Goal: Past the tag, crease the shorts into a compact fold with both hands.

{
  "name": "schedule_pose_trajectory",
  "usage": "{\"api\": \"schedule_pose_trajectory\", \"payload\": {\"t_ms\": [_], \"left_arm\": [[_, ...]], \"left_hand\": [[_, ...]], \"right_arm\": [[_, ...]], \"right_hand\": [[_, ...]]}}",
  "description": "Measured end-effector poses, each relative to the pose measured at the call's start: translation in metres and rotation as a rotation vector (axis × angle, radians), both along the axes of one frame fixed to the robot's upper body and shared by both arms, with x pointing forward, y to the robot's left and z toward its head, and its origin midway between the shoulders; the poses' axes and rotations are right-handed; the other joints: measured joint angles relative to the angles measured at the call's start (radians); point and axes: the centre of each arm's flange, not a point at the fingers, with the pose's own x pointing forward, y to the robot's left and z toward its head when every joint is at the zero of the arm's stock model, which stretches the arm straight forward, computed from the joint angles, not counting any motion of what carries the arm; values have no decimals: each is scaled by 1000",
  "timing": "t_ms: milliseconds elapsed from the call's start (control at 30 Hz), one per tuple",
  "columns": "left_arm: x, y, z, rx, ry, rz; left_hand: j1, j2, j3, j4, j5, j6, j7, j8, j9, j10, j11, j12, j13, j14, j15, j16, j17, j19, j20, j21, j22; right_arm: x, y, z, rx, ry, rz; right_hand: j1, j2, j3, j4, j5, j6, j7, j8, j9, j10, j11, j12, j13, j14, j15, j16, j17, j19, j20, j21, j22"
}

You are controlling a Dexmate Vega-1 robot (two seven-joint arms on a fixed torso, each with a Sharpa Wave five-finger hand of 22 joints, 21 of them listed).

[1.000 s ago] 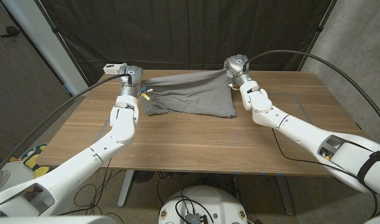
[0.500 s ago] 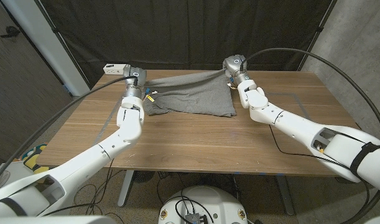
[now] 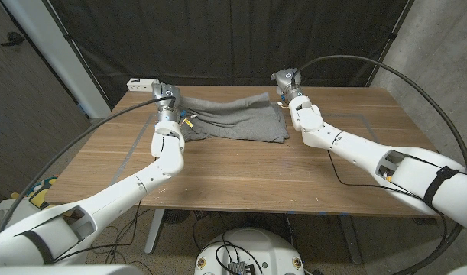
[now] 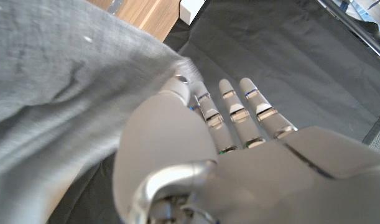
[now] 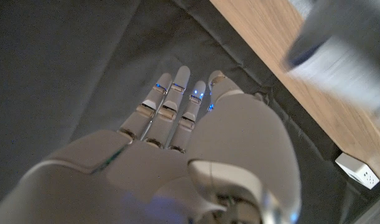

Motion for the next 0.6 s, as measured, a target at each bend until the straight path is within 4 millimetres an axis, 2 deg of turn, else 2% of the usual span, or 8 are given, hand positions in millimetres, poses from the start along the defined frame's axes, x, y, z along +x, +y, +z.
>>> {"api": "schedule_pose_trajectory", "payload": {"t_ms": [100, 200, 233, 300, 433, 600], "left_arm": [[4, -1, 0, -5, 36, 32], [8, -1, -1, -13, 69, 59], [8, -1, -1, -13, 72, 63], [10, -3, -1, -11, 83, 77], [10, -4, -1, -8, 84, 85], [7, -5, -3, -2, 75, 87]], "left_hand": [[-53, -28, -19, 9, 3, -71, -17, 0, 0, -79, 14, 0, -17, -38, 3, 0, -1, -20, 9, 0, 0], [-70, -26, -21, 11, 10, -87, -23, 0, 0, -113, 17, 0, -21, -55, 6, 0, -2, -23, 12, 0, -5], [-71, -25, -21, 11, 10, -87, -23, 0, 0, -117, 17, 0, -21, -57, 5, 0, -2, -26, 15, 0, -5], [-86, -10, -18, 15, 14, -87, -23, 4, 0, -118, 18, 0, -25, -57, 5, 0, 0, -29, 18, 0, -5], [-96, 14, -8, 25, 14, -86, -24, 12, 0, -118, 18, 4, -26, -57, 5, 0, 2, -29, 18, 0, -5], [-101, 24, -8, 33, 14, -75, -27, 16, 0, -118, 18, 12, -26, -57, 5, 0, 2, -29, 18, 0, -5]], "right_arm": [[1, 1, 1, -2, 34, -21], [1, -2, 1, -1, 43, -32], [0, -2, 1, -1, 42, -31], [-2, -3, 2, 6, 48, -26], [-4, -7, -1, 18, 55, -20], [-13, -9, -4, 43, 52, 8]], "right_hand": [[-19, -24, -11, 1, 6, -83, 0, 0, -2, -56, 13, -46, -17, -30, 5, -27, -21, -11, 11, -6, -4], [-28, -20, -14, 6, 12, -102, 4, 4, -5, -66, 17, -58, -23, -32, 6, -29, -27, -11, 11, -6, -4], [-37, -11, -12, 12, 12, -101, 5, 9, -5, -66, 17, -58, -25, -32, 6, -29, -27, -10, 12, -6, -4], [-58, 8, -14, 32, 12, -83, 23, 21, -5, -66, 18, -59, -29, -32, 6, -29, -30, -4, 18, -6, -4], [-108, 23, -19, 66, 12, -46, 40, 32, -5, -46, 37, -58, -35, -32, 6, -29, -32, 5, 27, -6, -4], [-136, 31, -18, 84, 8, -3, 56, 46, -5, -33, 42, -59, -40, -28, 2, -29, -37, 12, 34, -6, -4]]}}
